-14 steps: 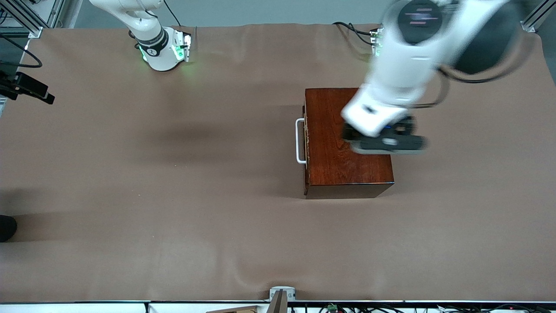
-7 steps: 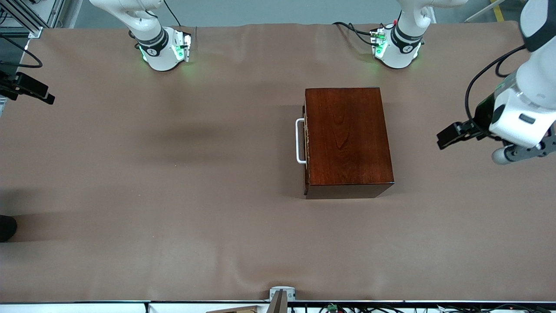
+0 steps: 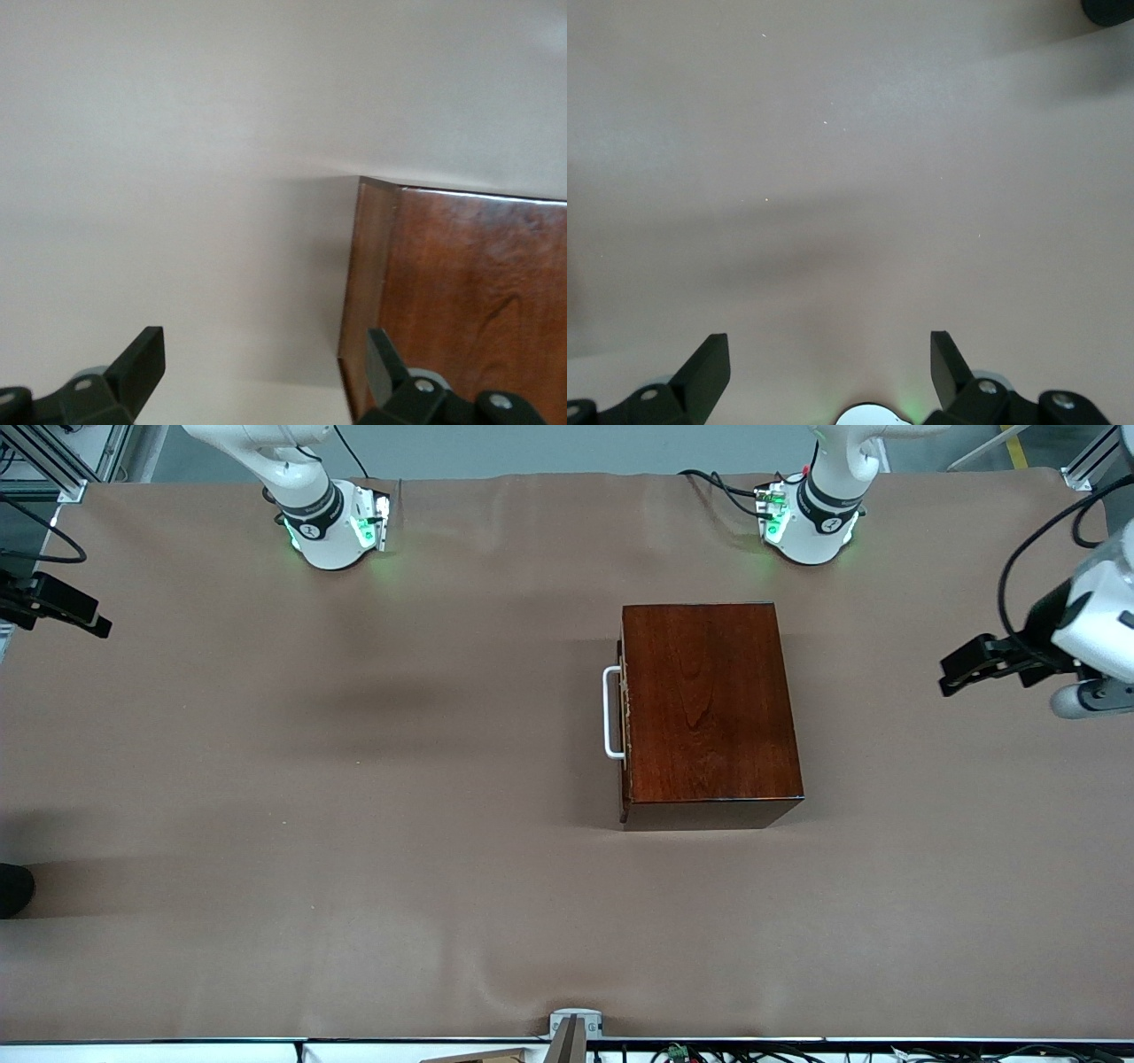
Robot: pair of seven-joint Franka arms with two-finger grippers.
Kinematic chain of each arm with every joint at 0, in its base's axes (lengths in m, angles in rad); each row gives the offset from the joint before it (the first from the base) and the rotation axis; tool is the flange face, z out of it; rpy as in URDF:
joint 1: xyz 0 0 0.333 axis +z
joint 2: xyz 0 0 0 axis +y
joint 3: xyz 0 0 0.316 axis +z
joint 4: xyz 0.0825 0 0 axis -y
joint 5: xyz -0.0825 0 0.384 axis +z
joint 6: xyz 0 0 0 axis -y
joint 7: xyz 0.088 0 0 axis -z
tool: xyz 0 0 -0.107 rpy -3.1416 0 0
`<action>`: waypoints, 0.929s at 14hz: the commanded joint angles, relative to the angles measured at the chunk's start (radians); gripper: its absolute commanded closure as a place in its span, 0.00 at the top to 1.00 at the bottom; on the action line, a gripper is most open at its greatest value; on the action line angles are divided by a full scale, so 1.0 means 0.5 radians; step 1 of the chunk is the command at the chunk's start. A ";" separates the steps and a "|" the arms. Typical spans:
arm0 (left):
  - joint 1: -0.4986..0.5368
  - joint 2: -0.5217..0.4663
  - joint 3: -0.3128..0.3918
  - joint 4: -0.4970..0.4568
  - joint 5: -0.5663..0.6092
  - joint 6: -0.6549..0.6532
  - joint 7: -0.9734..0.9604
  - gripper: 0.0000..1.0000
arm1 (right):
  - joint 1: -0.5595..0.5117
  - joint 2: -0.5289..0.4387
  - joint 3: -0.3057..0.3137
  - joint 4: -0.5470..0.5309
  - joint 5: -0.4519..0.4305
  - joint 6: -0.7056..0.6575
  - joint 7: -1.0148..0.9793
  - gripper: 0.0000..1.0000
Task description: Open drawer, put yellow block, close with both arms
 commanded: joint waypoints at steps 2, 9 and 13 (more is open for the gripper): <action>0.083 -0.071 -0.023 -0.088 -0.051 0.048 0.156 1.00 | -0.022 0.003 0.010 0.015 0.005 -0.008 -0.018 1.00; 0.065 -0.062 -0.084 -0.110 -0.051 0.051 0.156 1.00 | -0.025 -0.003 0.010 0.033 0.005 -0.020 -0.012 1.00; 0.071 -0.071 -0.133 -0.122 -0.051 0.094 0.147 1.00 | -0.028 -0.007 0.007 0.057 0.005 -0.020 -0.012 1.00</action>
